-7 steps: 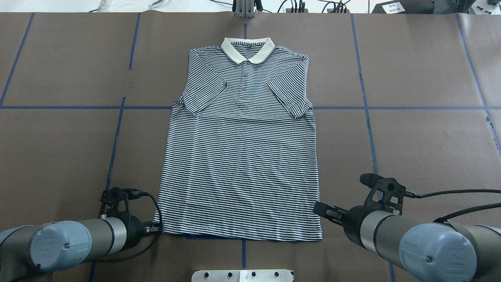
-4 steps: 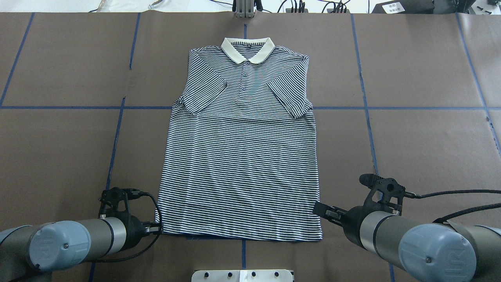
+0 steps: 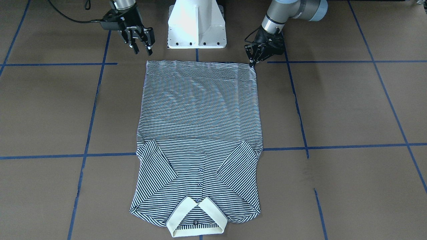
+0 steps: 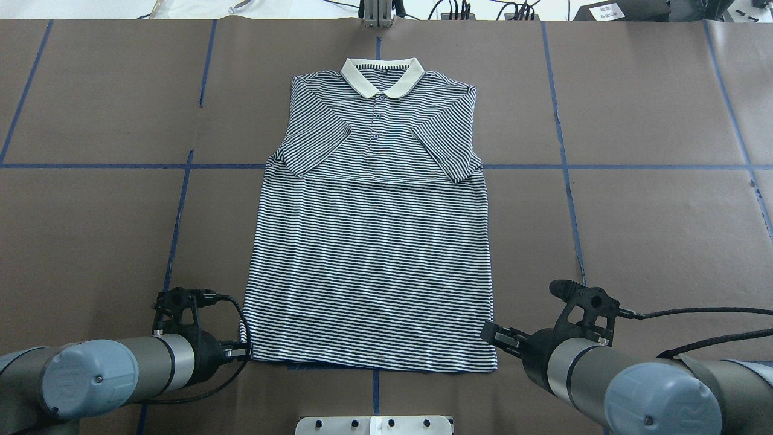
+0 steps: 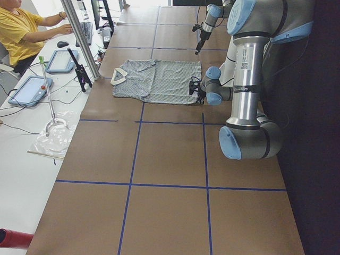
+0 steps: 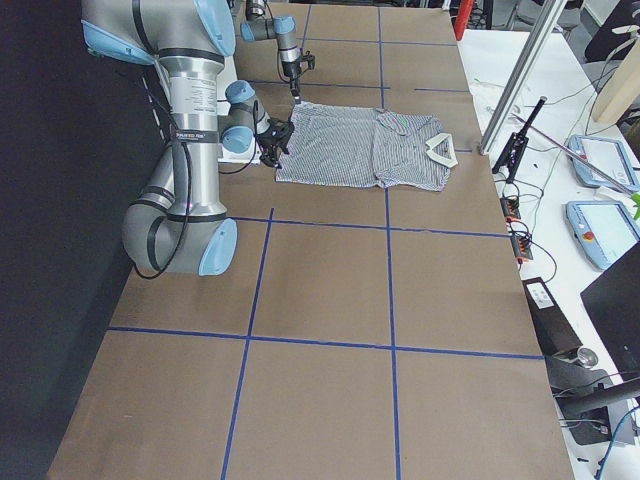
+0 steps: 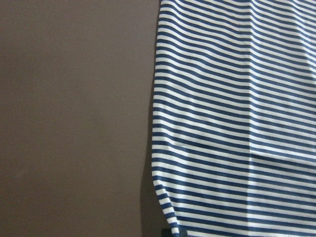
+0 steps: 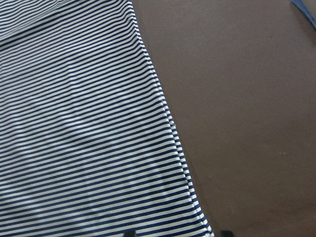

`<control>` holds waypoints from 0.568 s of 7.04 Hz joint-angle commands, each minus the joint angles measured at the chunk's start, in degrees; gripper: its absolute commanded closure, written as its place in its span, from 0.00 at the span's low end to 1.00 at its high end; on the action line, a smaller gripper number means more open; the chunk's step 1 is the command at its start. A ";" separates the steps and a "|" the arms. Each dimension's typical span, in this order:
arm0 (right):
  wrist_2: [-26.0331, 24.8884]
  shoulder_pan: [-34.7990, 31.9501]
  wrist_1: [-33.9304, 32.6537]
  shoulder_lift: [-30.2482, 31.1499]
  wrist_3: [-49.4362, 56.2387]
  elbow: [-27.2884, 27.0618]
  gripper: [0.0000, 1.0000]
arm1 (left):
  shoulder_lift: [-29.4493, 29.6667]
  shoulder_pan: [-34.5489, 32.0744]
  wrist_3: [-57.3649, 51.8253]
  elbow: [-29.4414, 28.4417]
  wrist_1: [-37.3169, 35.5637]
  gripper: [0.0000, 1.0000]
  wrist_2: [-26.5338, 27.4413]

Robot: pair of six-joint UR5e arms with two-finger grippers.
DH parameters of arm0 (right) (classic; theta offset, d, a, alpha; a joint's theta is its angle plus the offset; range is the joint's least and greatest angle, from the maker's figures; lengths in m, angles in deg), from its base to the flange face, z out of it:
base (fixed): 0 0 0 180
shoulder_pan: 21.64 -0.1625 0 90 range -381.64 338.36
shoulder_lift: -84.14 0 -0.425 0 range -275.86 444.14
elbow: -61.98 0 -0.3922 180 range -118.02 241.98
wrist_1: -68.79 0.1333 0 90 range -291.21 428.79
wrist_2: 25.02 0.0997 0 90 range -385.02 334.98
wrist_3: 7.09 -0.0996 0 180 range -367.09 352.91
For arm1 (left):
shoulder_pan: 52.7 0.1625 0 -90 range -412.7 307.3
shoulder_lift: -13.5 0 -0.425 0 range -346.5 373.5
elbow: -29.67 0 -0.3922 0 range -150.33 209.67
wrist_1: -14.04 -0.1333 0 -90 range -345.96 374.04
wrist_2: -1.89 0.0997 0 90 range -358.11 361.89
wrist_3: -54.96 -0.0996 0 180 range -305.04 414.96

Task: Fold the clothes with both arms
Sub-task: 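Grasp both hem corners with the left and right grippers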

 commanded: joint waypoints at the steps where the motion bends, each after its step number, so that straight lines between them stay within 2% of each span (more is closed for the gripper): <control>1: -2.99 1.56 -0.13 -3.80 -1.47 6.40 0.42 | -0.02 -0.02 0.07 1.79 0.00 1.00 0.10; 4: -4.66 3.66 -0.22 -3.46 -1.56 7.47 0.42 | -0.02 0.07 0.16 1.70 0.00 1.00 0.10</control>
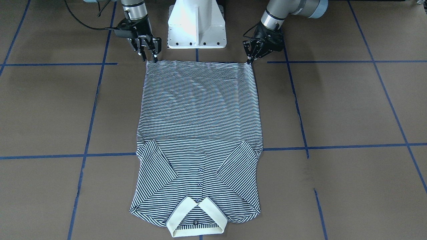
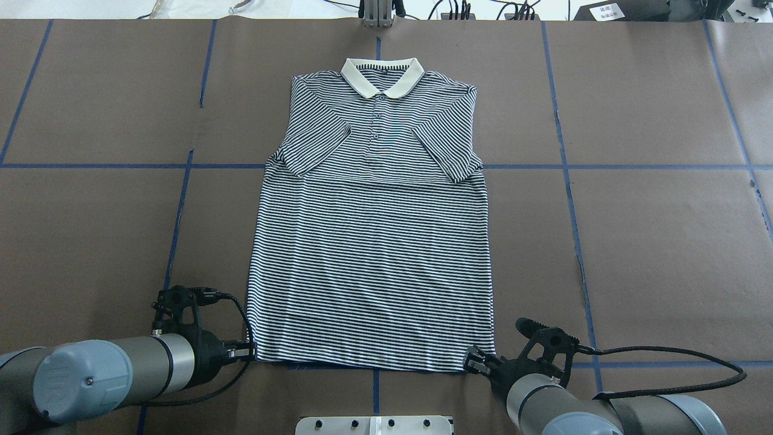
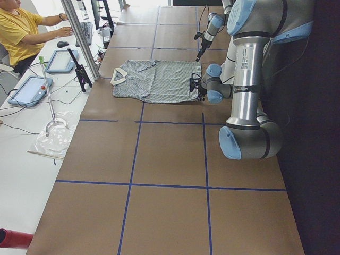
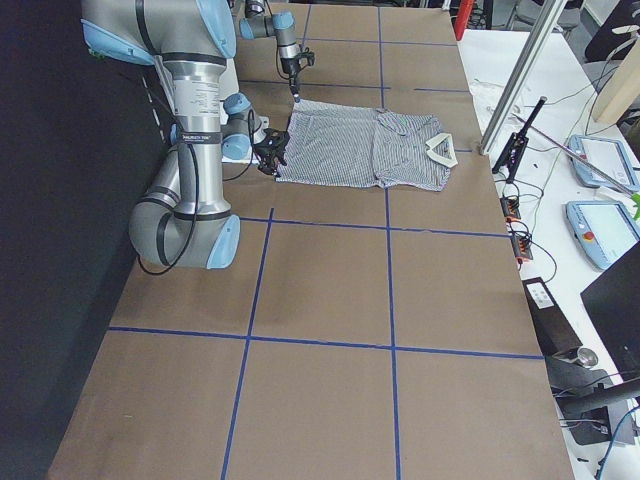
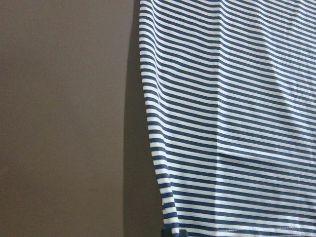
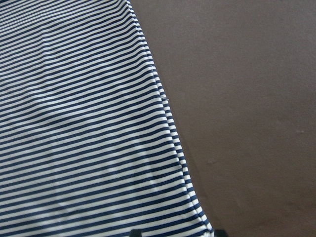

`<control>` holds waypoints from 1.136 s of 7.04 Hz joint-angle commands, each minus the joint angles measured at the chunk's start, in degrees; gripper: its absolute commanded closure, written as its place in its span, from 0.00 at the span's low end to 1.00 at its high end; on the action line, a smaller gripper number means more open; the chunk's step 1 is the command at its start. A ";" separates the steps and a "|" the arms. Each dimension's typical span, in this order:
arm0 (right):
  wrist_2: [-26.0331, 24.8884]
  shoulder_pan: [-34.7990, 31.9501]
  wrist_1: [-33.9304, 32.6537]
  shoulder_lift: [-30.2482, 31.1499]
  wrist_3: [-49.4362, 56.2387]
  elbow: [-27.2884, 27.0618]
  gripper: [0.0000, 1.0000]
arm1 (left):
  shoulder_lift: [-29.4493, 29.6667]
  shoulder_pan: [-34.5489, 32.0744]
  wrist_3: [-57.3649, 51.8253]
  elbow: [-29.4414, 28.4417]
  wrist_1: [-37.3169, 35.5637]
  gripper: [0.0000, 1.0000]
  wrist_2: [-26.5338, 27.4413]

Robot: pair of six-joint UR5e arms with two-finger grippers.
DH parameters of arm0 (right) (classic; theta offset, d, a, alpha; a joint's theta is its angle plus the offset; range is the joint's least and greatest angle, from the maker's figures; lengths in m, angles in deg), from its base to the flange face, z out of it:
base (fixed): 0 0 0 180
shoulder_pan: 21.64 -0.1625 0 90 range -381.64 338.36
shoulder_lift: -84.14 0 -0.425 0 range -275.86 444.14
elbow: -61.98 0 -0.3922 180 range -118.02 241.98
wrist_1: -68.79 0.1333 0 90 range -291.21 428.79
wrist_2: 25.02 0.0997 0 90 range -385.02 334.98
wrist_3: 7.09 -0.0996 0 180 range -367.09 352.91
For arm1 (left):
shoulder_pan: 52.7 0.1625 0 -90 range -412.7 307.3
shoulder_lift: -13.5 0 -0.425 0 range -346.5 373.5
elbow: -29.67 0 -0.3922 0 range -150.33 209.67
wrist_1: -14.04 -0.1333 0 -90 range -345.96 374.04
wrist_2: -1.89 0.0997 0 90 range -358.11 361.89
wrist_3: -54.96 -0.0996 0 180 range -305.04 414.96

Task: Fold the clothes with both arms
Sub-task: 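Grasp both hem corners with the left and right grippers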

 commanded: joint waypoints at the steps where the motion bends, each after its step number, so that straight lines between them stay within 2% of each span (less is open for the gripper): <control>1: -0.89 1.17 -0.03 0.09 -0.01 0.63 0.42 | 0.00 0.01 0.01 0.04 0.00 1.00 0.00; 4: -1.42 1.26 -0.03 -0.26 -0.01 1.68 0.47 | -0.09 0.01 0.01 0.04 0.00 1.00 0.00; 8: -1.42 1.26 -0.03 -0.09 0.26 2.30 0.47 | -0.09 0.01 0.01 -0.05 0.00 1.00 0.00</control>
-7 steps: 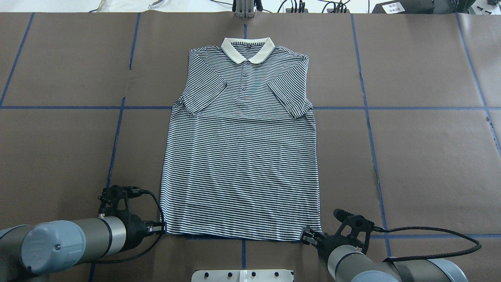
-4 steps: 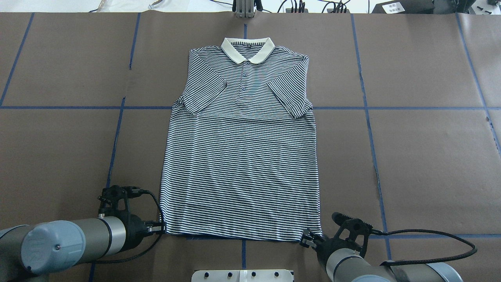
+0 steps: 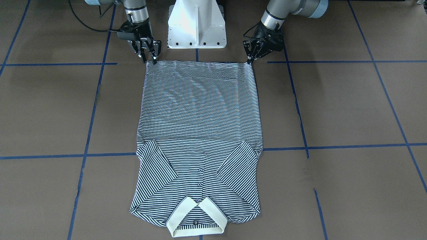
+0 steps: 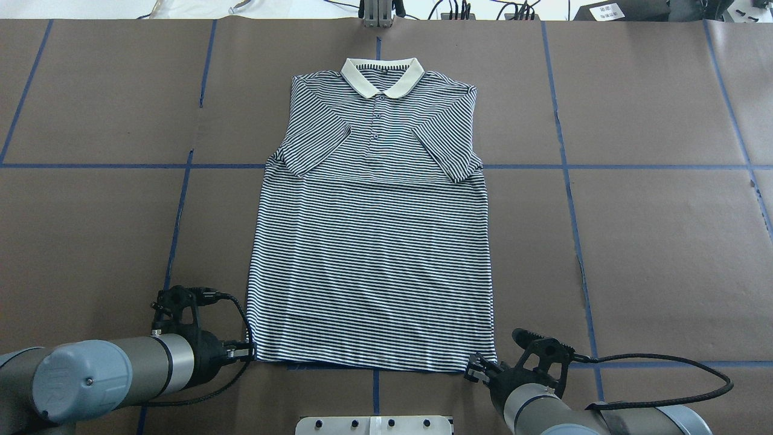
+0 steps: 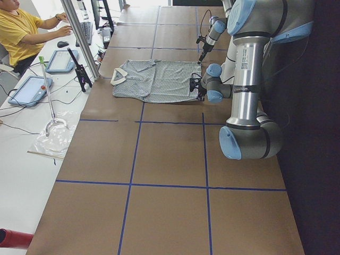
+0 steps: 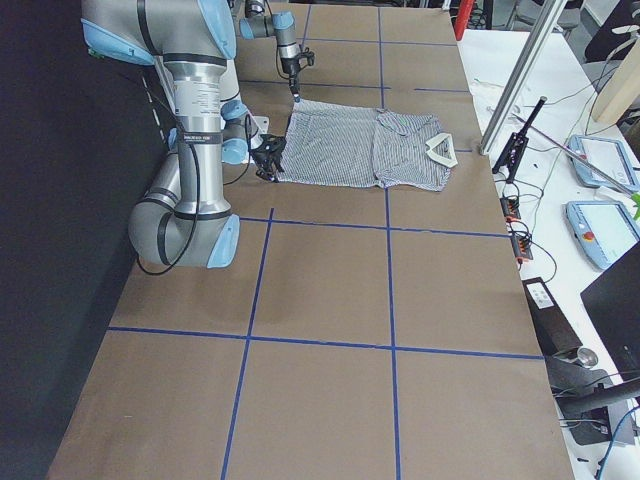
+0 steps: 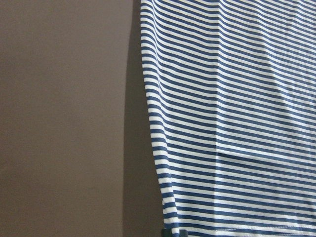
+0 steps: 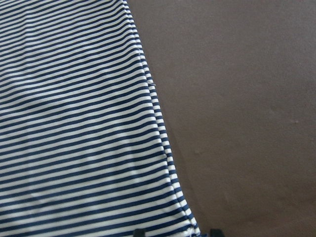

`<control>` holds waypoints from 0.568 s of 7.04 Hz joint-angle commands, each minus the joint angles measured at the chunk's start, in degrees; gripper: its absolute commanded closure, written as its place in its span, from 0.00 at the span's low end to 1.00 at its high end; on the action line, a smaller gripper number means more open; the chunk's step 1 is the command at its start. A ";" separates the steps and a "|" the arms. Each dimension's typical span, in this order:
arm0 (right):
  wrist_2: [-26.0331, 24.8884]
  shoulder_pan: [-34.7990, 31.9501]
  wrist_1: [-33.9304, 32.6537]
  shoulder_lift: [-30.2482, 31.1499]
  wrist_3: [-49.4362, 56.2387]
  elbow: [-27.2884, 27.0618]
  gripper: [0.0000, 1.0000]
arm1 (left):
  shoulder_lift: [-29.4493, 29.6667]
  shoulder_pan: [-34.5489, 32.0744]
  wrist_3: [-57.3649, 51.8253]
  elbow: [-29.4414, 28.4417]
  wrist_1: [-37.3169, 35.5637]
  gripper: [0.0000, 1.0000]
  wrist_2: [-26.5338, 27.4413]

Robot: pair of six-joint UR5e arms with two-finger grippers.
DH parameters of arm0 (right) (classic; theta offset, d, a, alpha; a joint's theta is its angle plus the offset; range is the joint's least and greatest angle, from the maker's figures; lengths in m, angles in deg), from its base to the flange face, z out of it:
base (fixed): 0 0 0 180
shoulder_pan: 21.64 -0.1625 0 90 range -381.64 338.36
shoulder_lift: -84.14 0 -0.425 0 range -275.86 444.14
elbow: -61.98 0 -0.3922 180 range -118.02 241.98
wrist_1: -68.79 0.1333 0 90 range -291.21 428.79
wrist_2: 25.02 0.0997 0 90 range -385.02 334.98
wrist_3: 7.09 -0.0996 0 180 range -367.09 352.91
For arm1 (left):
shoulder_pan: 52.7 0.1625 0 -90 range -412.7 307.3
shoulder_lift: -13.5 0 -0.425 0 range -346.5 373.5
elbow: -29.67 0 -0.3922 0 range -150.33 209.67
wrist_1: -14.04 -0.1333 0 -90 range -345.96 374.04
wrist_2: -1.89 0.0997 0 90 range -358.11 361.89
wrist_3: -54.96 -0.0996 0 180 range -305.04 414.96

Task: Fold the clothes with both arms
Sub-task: 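Grasp both hem corners with the left and right grippers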

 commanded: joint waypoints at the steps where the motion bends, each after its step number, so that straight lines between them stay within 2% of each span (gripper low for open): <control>1: 0.00 -0.08 0.00 -0.07 0.01 0.03 0.49 | 0.00 0.00 0.00 -0.04 0.00 1.00 0.00; 4: -0.09 -0.09 0.00 -0.33 -0.25 0.03 1.00 | 0.09 0.00 0.00 0.05 0.00 1.00 0.00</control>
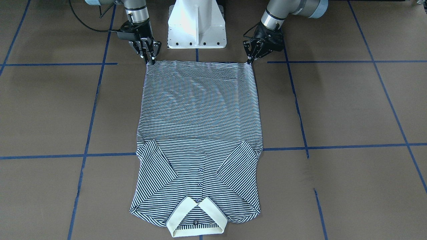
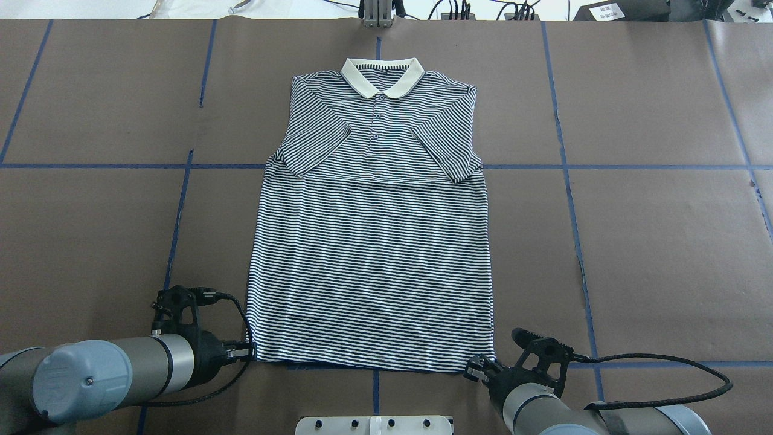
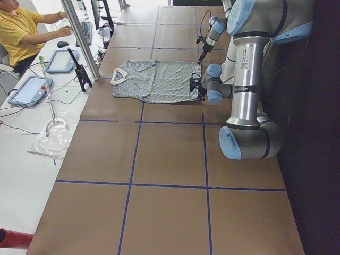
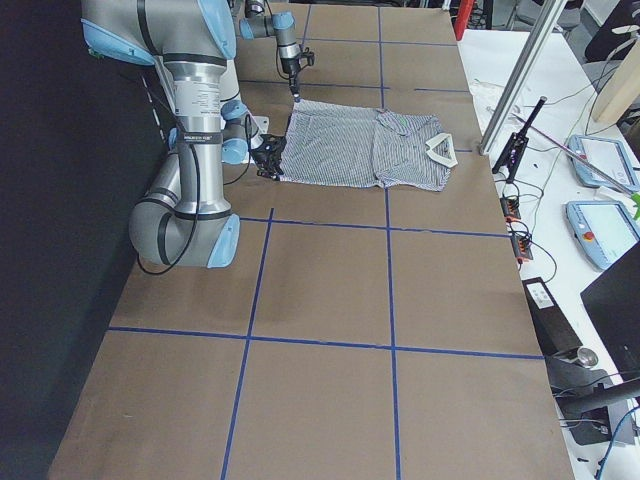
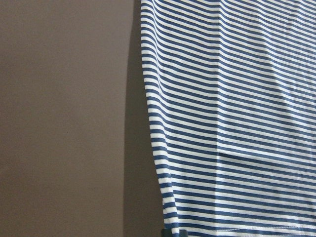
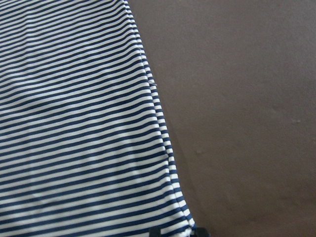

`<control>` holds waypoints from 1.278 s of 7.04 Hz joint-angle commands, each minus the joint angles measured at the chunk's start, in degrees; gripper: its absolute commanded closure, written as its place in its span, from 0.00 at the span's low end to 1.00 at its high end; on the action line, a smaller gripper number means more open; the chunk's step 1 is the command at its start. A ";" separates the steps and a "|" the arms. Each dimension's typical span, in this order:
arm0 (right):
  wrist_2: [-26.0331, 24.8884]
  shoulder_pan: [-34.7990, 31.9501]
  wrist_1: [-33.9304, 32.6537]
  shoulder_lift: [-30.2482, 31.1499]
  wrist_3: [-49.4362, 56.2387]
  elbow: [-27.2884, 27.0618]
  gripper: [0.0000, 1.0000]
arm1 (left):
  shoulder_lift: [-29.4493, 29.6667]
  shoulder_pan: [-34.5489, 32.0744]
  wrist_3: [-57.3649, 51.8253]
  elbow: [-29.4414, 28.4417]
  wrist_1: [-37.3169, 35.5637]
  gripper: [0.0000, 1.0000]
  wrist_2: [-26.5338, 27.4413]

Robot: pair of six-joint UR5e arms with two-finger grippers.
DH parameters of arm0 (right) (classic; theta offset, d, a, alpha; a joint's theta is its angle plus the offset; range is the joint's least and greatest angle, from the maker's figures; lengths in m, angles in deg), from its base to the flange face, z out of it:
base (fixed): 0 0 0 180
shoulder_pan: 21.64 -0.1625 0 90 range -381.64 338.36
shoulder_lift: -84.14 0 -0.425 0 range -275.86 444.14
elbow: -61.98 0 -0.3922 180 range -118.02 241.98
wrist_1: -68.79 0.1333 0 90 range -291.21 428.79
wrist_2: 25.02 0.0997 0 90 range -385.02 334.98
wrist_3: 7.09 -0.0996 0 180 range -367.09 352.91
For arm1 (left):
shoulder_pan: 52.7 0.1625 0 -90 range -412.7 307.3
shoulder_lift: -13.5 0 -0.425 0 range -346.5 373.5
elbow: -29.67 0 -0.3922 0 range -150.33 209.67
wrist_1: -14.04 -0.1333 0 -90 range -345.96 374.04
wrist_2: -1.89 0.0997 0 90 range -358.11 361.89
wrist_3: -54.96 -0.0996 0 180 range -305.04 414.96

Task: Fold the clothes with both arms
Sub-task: 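Grasp both hem corners with the left and right grippers, then lift the hem with both grippers and fold it toward the collar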

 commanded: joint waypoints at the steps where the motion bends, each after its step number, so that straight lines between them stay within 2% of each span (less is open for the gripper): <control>1: -0.50 -0.11 0.00 0.00 -0.09 -0.01 1.00 | 0.08 0.00 0.00 0.05 0.00 1.00 0.00; 3: -0.51 -1.25 -2.44 0.43 0.35 -3.76 1.00 | 0.08 -0.09 -0.17 1.62 -0.09 1.00 -0.44; 4: 0.28 -1.86 -8.99 0.79 0.44 -10.23 1.00 | -0.01 -0.61 -0.18 5.90 -4.00 1.00 -3.22; 6: 4.22 -1.70 -22.00 0.70 0.44 -24.81 1.00 | 0.86 -0.53 -0.18 24.03 -24.23 1.00 -7.97; 7: 6.50 -1.52 -28.93 0.44 0.35 -32.54 1.00 | 4.78 -0.96 -0.18 33.44 -37.75 1.00 -11.74; 8: 8.88 -2.13 -34.22 0.18 0.35 -37.05 1.00 | 11.35 -1.49 -0.18 37.02 -48.15 1.00 -13.26; 9: 9.16 -3.35 -34.54 0.17 0.61 -36.92 1.00 | 14.46 -2.36 -0.44 33.57 -49.30 1.00 -13.27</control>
